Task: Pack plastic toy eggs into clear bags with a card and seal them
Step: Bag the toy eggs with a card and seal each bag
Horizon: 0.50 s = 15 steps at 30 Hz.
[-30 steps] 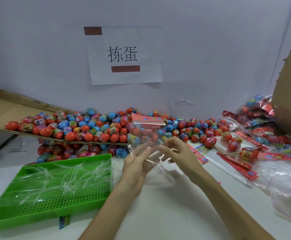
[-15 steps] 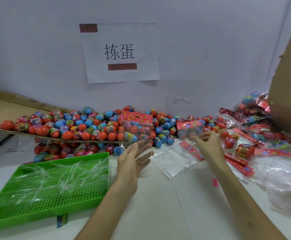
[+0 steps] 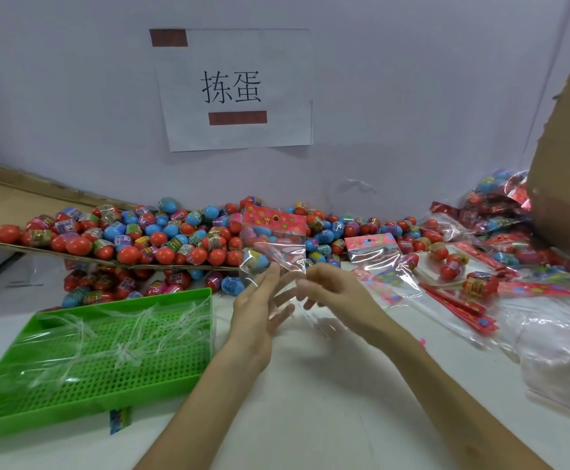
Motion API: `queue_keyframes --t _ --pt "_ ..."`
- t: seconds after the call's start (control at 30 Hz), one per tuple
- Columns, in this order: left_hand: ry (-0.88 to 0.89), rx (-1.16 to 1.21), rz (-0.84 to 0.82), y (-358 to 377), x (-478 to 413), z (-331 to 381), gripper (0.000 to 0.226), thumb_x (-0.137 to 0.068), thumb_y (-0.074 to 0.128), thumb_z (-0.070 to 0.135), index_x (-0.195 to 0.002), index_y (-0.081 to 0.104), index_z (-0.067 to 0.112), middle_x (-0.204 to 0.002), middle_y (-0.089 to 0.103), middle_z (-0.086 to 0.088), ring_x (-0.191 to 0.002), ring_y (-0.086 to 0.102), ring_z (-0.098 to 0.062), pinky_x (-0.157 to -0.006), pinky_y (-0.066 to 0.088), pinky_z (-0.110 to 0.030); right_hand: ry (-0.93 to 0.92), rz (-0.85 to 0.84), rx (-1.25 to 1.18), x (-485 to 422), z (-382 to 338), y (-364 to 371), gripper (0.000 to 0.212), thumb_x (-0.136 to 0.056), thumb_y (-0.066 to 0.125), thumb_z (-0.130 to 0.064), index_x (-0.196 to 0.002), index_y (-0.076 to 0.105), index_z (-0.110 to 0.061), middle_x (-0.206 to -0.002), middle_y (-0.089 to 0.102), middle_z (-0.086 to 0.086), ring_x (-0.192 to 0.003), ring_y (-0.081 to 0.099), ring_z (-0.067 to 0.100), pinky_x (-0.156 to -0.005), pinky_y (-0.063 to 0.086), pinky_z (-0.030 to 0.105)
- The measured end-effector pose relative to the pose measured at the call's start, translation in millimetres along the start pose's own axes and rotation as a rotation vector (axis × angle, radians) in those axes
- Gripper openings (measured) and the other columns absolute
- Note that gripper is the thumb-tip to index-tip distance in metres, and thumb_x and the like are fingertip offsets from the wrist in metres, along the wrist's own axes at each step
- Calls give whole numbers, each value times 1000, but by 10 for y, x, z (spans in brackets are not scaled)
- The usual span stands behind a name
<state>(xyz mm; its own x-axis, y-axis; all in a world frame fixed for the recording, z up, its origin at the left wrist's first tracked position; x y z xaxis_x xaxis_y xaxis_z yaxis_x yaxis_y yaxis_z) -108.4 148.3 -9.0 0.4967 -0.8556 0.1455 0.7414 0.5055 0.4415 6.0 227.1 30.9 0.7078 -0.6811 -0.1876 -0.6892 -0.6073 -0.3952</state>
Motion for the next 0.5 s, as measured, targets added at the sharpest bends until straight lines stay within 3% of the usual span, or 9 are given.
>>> queue_keyframes --t 0.1,0.27,0.37,0.5 --pt "12 -33 -7 26 24 5 26 -96 66 43 -105 78 21 -107 79 5 -81 73 -4 -78 49 -30 -14 63 33 11 14 107 11 -97 68 -25 -89 69 -18 -83 73 -5 -74 72 14 -72 59 25" --pt "15 -32 -5 22 34 16 22 -99 65 31 -113 76 18 -110 79 1 -90 69 -13 -83 52 -30 18 252 -172 41 25 -186 9 -98 64 -11 -90 67 -12 -80 73 9 -72 71 25 -68 58 28" --pt "25 -37 10 5 20 26 14 -99 66 16 -108 76 14 -101 80 -3 -80 70 -11 -79 55 -26 54 326 -208 43 48 -313 8 -98 65 -11 -93 70 -14 -73 73 -1 -67 69 17 -69 59 28" --pt "37 -65 8 11 20 22 8 -96 70 14 -100 76 10 -93 79 -6 -77 73 -12 -72 59 -23 106 303 -243 30 98 -294 7 -99 65 -17 -97 71 -14 -71 72 -3 -67 68 15 -69 58 28"
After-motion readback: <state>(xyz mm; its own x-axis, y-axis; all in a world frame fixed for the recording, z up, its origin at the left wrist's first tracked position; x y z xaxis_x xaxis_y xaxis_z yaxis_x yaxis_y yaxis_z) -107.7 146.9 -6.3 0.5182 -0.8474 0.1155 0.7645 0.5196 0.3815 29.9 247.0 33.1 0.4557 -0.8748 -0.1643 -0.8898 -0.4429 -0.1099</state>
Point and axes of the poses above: each hand's wrist, its own x-axis away from the middle knuckle, its own y-axis out of the palm, z = x × y, the point moved 8 cm from there along -x, towards the middle knuckle
